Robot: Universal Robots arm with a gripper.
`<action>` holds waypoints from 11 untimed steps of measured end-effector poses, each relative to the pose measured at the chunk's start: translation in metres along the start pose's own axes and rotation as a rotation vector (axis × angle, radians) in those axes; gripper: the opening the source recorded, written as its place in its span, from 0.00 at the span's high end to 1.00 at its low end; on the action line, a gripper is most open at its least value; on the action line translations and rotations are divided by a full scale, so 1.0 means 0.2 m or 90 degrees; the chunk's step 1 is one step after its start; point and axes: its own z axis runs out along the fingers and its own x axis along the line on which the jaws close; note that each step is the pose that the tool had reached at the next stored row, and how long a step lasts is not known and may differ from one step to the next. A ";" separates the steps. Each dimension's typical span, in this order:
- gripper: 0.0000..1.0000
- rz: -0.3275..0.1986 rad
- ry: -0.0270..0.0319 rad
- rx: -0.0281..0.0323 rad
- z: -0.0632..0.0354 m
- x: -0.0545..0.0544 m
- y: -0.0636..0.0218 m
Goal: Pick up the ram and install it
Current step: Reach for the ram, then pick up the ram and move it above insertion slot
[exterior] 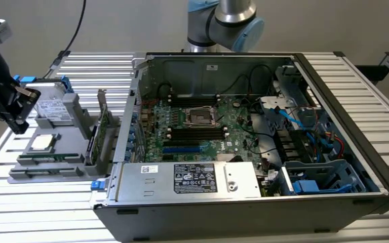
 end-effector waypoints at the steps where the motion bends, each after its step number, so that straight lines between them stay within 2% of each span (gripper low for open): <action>1: 0.90 -0.001 -0.0001 0.0000 0.001 0.00 0.000; 11: 0.90 -0.001 -0.0001 0.0001 0.001 0.00 0.000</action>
